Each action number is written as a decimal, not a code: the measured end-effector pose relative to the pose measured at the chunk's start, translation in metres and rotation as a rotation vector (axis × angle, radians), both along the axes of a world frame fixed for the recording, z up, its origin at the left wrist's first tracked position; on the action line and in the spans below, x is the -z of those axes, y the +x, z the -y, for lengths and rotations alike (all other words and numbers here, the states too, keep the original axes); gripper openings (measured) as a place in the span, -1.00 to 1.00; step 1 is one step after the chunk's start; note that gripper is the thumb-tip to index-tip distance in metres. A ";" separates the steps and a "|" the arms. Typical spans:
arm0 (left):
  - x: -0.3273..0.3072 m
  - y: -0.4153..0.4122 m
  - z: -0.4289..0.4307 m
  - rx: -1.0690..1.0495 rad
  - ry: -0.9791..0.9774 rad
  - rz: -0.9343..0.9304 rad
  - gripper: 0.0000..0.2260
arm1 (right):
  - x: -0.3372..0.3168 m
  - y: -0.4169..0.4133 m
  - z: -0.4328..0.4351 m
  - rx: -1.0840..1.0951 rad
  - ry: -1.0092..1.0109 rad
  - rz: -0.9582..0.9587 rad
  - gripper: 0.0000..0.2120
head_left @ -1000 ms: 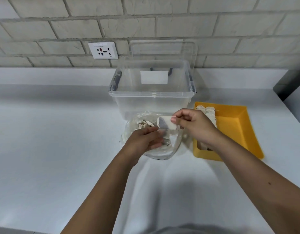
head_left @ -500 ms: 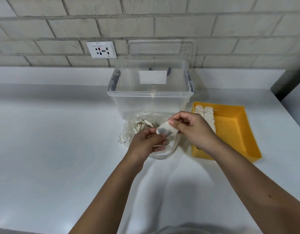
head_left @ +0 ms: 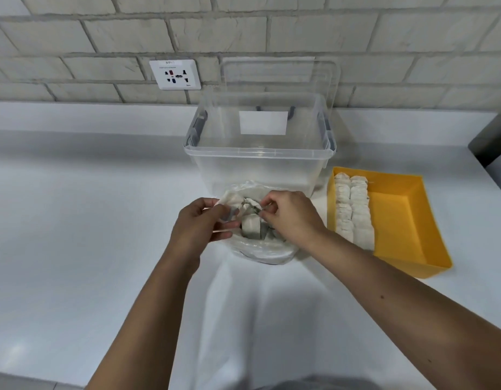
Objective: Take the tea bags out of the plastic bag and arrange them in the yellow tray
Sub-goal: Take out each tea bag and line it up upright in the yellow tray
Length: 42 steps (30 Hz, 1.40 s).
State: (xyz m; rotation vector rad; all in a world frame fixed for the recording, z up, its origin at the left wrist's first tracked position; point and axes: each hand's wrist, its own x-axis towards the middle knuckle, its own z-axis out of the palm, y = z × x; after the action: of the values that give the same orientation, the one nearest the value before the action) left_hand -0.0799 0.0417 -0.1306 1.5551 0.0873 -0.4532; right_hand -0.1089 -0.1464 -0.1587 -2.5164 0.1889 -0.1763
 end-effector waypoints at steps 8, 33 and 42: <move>0.003 0.004 0.001 -0.051 0.050 0.076 -0.88 | 0.018 0.010 0.001 0.023 -0.133 0.026 -0.82; 0.003 -0.018 0.037 0.157 -0.004 0.002 -0.84 | -0.029 -0.024 0.025 0.000 0.478 -0.095 -0.83; 0.007 0.008 0.009 -0.098 0.060 0.124 -0.93 | -0.006 -0.001 0.010 0.073 0.533 -0.128 -0.93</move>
State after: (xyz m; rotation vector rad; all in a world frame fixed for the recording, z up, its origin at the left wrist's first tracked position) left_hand -0.0719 0.0325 -0.1380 1.6268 0.0816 -0.2785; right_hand -0.1102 -0.1568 -0.1529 -1.9914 0.3321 0.0098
